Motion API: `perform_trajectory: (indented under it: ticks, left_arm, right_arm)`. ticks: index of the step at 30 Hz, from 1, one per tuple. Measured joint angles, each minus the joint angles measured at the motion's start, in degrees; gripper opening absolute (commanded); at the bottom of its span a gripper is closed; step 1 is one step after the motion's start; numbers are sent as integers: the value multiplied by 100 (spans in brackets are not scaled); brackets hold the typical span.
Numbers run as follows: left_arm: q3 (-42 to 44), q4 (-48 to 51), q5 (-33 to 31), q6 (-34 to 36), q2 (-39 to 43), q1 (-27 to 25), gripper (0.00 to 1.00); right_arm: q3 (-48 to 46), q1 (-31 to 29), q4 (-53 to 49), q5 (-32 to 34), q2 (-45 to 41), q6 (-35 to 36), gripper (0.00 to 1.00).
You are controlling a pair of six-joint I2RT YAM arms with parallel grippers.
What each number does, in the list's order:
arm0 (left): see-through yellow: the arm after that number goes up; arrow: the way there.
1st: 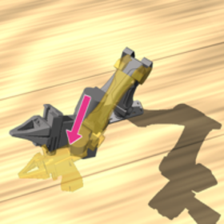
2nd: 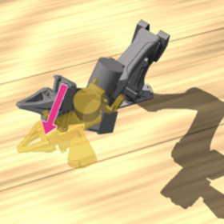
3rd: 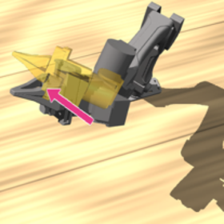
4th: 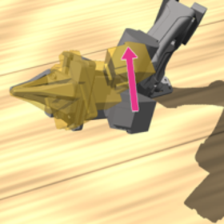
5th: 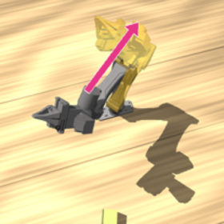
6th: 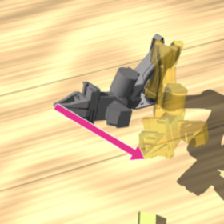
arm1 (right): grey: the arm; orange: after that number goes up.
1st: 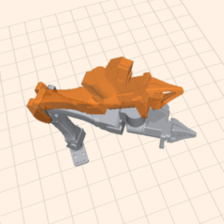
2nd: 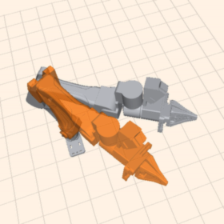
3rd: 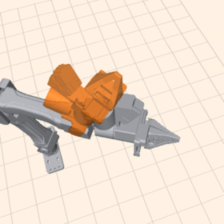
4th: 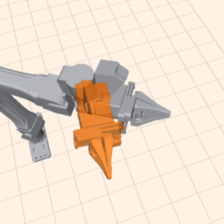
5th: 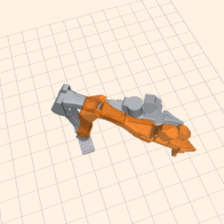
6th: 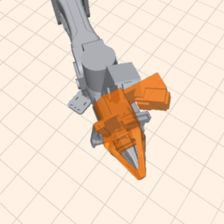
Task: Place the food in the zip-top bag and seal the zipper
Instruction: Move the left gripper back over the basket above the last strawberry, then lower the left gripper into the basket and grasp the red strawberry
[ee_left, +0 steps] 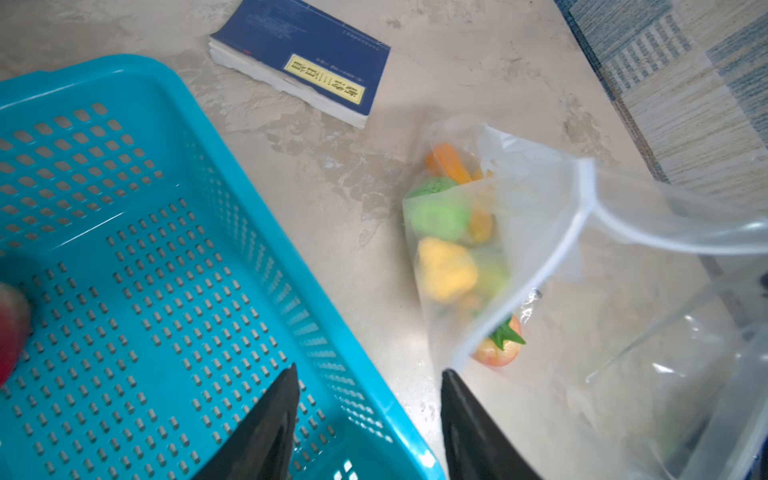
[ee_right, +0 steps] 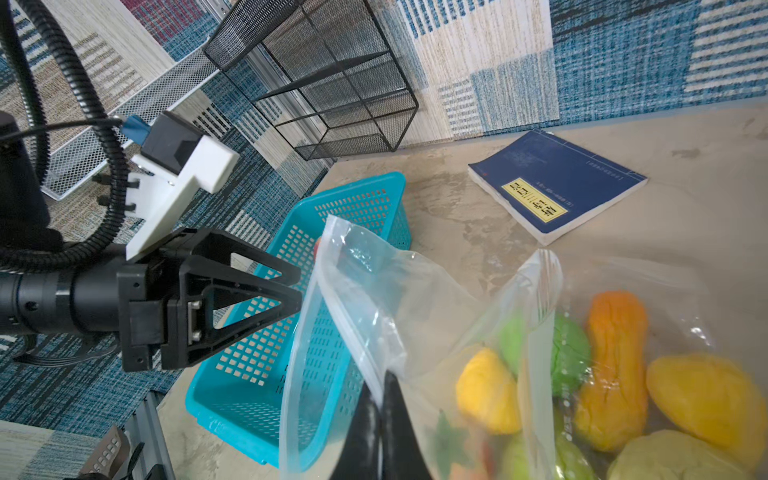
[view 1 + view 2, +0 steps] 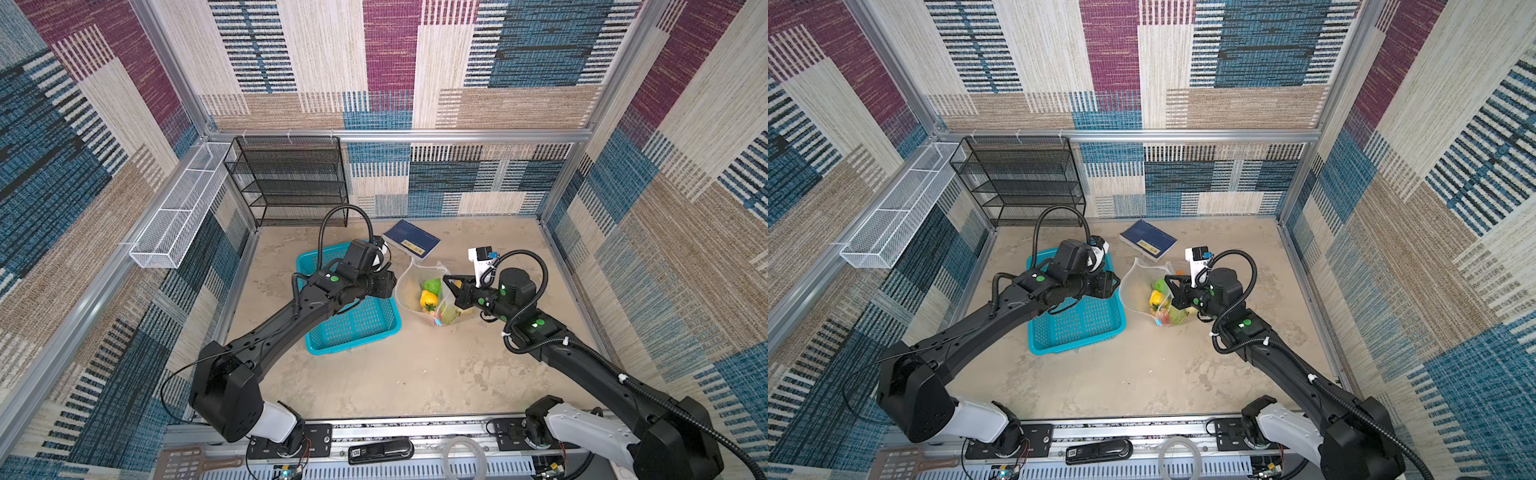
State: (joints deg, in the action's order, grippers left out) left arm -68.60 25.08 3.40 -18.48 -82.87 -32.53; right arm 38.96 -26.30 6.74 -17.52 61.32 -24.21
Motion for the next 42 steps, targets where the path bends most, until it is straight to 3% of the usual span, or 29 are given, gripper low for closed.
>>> perform_trajectory:
  ticks: [4,10,20,33,42]
  left_arm:
    - [415,-96,-66,-155,404,485,62]
    - [732,-201,-656,-271,496,1215,62]
    - [413,-461,-933,-83,-546,1978,62]
    - [-382,-468,-1294,243,-1915,2164,63]
    - [-634,-297,-1749,328,-2347,2177,67]
  right_arm:
    - [-13,-4,96,-50,63,-50,0]
    - [-13,-2,144,-90,83,-81,0]
    - [-48,-2,293,-90,101,-177,0]
    - [-68,0,267,-24,173,-157,0]
    - [13,0,236,20,323,-96,0]
